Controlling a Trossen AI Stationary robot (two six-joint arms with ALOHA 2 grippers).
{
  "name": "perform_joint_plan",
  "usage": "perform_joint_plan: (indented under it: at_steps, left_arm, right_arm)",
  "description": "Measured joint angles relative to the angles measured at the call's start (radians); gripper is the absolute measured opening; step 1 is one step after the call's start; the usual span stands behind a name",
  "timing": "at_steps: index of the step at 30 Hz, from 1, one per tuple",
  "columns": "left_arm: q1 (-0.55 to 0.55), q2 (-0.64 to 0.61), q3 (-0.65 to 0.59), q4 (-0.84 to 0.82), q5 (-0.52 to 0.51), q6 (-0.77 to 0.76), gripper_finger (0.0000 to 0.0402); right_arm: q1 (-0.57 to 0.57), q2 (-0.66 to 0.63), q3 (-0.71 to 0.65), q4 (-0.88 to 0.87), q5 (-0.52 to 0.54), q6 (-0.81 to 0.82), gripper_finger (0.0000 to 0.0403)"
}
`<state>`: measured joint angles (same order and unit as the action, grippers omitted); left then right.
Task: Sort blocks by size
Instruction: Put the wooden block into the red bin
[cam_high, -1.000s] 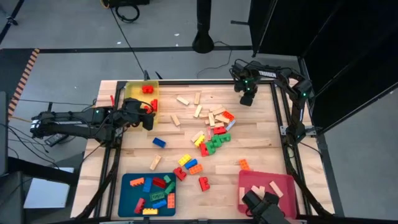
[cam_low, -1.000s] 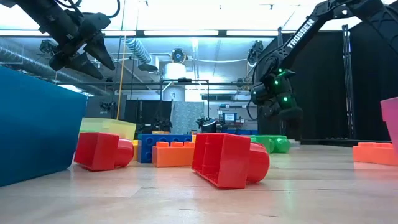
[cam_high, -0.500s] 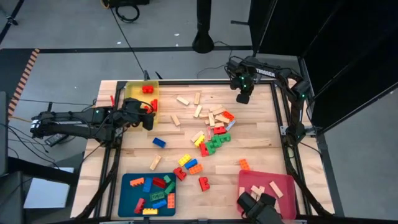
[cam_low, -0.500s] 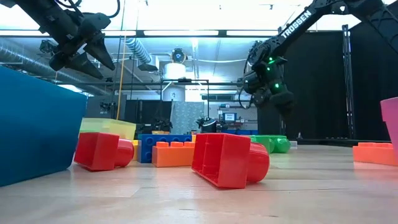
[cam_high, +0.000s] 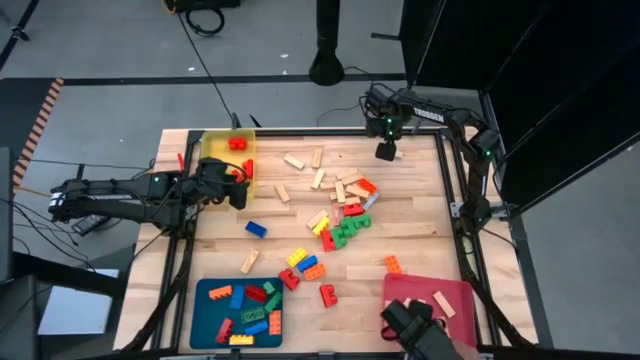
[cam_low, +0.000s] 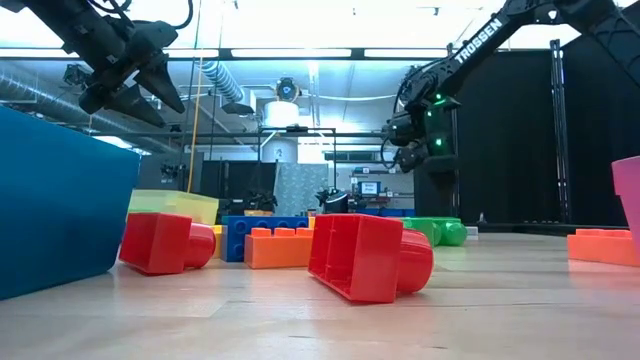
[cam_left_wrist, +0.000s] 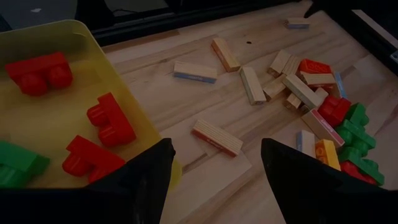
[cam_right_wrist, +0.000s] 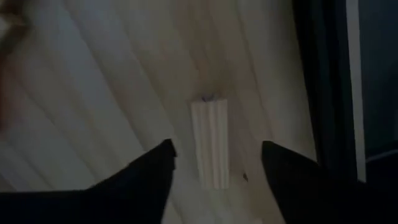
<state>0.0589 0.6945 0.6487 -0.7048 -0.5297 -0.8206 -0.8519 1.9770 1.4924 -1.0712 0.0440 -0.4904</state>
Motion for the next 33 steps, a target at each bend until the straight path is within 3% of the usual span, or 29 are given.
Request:
perform_joint_plan:
  at_steps: [5,11,18,26,33]
  left_arm:
    - [0.0,0.0,0.0,0.001,0.0,0.0,0.0253]
    - [0.0,0.0,0.0,0.001,0.0,-0.001,0.0253]
    - [0.0,0.003,0.0,0.003,-0.001,-0.025,0.0253]
    - [0.0,0.037,0.0,0.006,-0.001,-0.026,0.0253]
    - [0.0,0.086,0.0,0.006,0.012,-0.026,0.0253]
  right_arm:
    - [-0.007,0.0,-0.062,0.014,-0.001,-0.025,0.0296]
    - [-0.021,0.0,-0.141,0.098,0.014,-0.051,0.0287]
    - [-0.063,0.0,-0.177,0.102,0.015,-0.06,0.0242]
    - [-0.066,0.0,-0.203,0.105,0.015,-0.081,0.0116]
    - [-0.06,0.002,-0.191,0.023,0.037,-0.071,0.0113]
